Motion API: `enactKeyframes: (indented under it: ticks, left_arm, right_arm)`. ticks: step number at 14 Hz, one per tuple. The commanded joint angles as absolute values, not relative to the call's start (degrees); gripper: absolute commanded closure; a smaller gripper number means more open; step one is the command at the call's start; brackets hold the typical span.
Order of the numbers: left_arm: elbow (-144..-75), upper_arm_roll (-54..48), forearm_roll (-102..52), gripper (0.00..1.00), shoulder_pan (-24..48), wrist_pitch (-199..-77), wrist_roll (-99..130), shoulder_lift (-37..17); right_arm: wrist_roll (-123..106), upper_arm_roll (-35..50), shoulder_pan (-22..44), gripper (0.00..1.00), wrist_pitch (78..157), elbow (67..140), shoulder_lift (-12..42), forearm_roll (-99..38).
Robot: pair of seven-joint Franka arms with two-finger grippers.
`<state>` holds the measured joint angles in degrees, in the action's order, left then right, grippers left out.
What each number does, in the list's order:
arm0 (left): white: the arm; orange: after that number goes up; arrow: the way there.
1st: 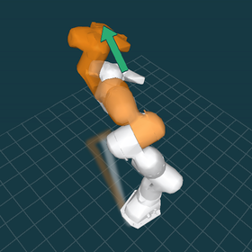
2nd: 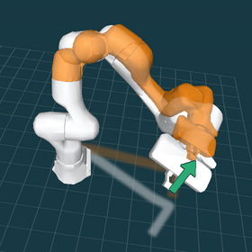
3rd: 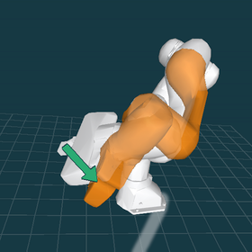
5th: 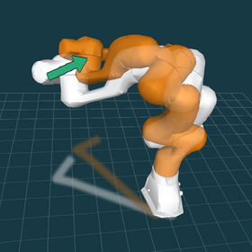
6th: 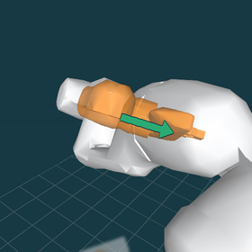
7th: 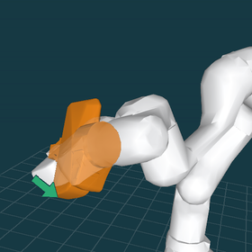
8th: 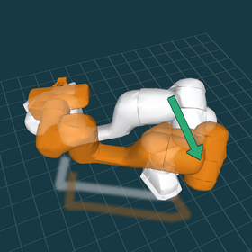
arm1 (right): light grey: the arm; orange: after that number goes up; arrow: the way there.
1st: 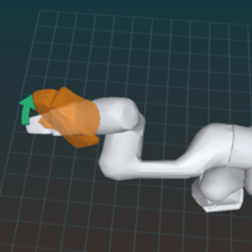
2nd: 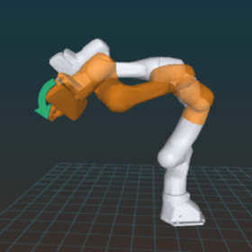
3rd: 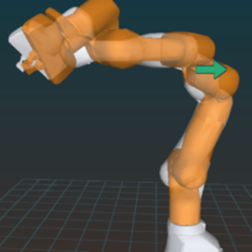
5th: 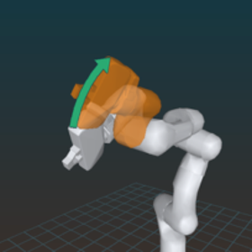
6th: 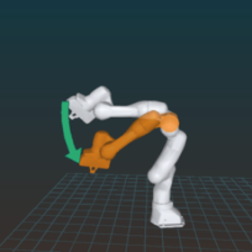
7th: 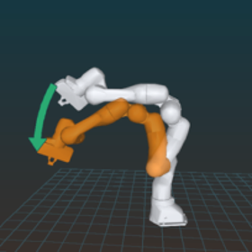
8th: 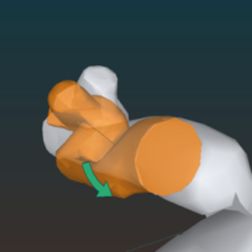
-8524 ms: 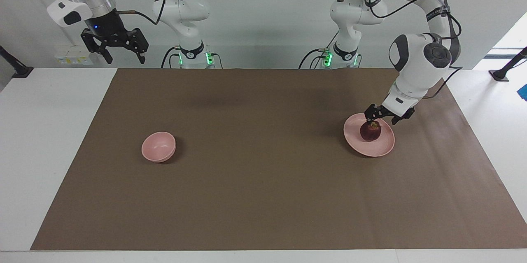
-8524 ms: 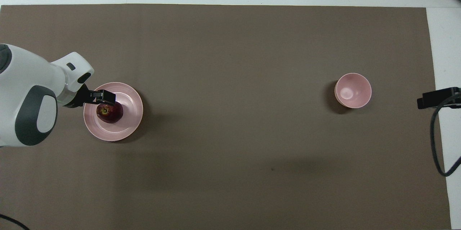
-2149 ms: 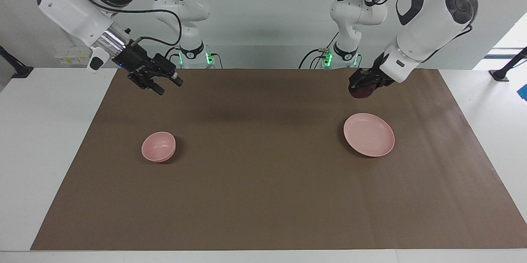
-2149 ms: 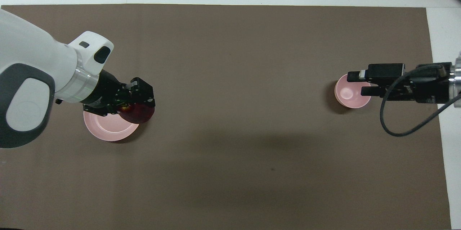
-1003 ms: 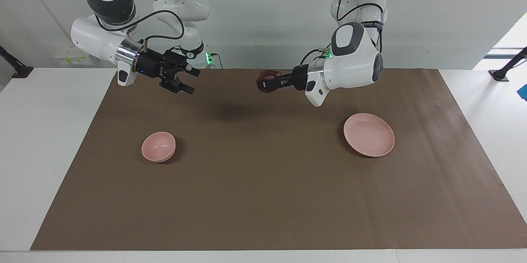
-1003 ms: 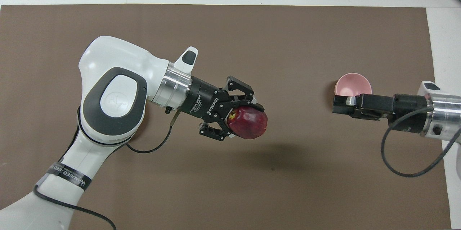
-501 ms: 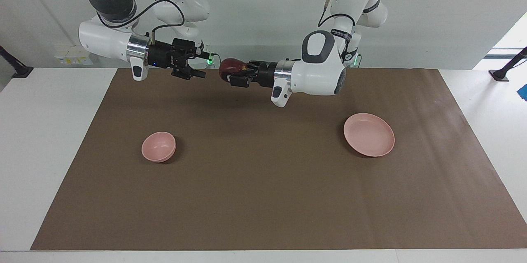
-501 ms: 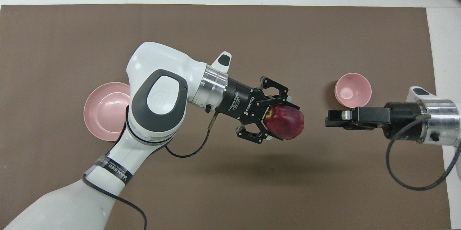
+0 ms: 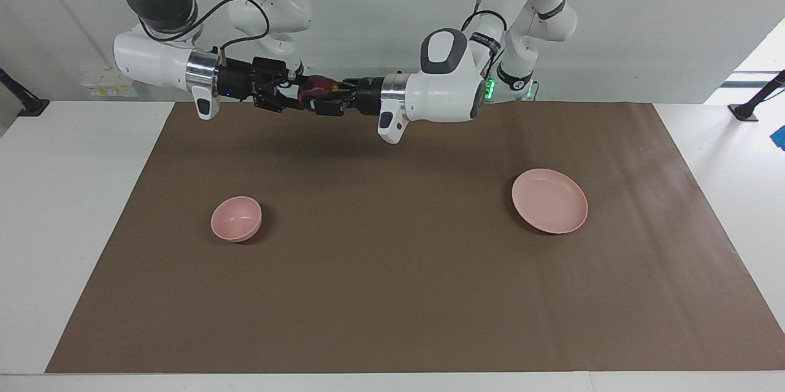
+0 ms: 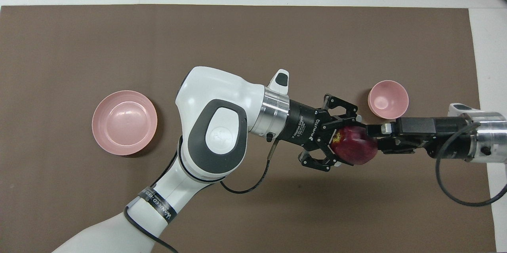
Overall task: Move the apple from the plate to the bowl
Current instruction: 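Close the right gripper on the apple held by the left gripper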
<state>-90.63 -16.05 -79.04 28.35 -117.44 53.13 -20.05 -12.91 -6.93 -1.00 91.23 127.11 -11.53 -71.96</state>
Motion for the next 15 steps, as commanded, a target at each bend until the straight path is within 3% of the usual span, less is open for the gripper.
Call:
enactKeyframes:
  ticks: [1, 9, 15]
  left_arm:
    - [-88.77, -17.05, -80.59, 1.00, 29.00, -119.27, 54.32, -21.09]
    - [-88.42, -18.72, -81.12, 1.00, 30.41, -121.11, 54.23, -21.97]
    - [-88.33, -18.81, -81.12, 1.00, 30.41, -121.11, 54.23, -21.97]
  right_arm:
    - [-11.87, -6.94, -2.55, 0.00, 89.04, 128.41, -13.01, -72.78]
    - [-10.72, -7.03, -5.27, 0.00, 81.92, 128.23, -13.27, -70.84]
    - [-12.39, -6.94, -5.54, 0.00, 81.74, 127.80, -13.62, -67.25]
